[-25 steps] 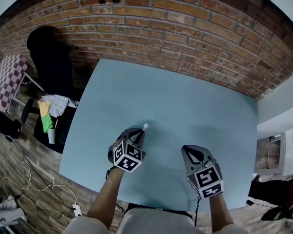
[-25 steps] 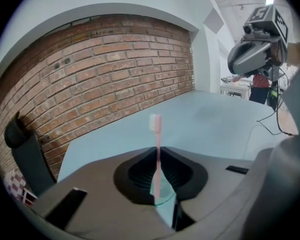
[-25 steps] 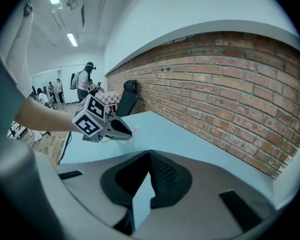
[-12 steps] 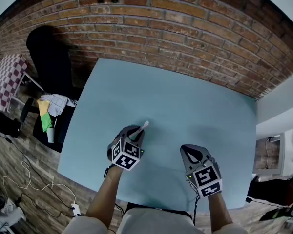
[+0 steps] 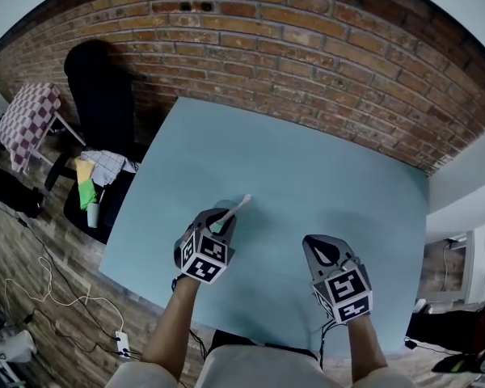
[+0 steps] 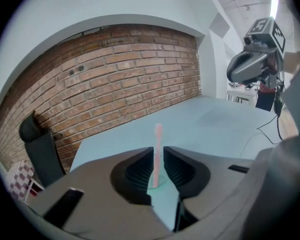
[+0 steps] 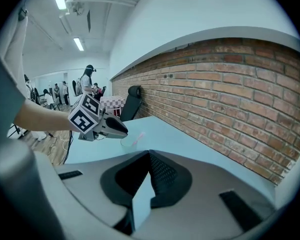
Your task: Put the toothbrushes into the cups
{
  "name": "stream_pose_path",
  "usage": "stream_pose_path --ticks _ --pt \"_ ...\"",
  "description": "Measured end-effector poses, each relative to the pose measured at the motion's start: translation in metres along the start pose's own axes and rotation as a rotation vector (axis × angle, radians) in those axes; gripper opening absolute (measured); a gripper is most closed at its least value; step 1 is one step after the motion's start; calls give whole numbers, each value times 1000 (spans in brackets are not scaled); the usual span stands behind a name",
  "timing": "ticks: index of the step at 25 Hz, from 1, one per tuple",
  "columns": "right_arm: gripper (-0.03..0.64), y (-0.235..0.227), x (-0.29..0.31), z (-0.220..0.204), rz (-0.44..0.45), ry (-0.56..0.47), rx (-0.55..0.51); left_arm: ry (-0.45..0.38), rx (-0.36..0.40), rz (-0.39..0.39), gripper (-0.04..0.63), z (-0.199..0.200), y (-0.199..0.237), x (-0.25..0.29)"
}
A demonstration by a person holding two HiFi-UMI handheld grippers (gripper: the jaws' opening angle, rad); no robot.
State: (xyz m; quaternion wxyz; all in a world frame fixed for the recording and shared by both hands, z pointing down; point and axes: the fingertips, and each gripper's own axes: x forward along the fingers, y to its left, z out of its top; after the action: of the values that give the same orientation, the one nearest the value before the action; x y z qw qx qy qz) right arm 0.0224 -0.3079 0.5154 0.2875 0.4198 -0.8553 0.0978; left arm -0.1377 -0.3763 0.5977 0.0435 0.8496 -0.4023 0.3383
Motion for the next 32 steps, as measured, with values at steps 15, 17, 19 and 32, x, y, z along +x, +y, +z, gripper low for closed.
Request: stream_pose_path --ticks 15,17,19,32 --pt "6 21 -59 15 53 -123 -74 -75 -26 181 81 18 -33 -107" --pt "6 24 -69 17 56 -138 -83 -98 -42 198 77 23 -40 -121" --pt "6 27 -80 19 58 -156 -92 -123 -53 216 74 28 -47 -136" --pt "6 52 -149 35 89 -272 -139 -306 -57 301 14 77 -108 -234"
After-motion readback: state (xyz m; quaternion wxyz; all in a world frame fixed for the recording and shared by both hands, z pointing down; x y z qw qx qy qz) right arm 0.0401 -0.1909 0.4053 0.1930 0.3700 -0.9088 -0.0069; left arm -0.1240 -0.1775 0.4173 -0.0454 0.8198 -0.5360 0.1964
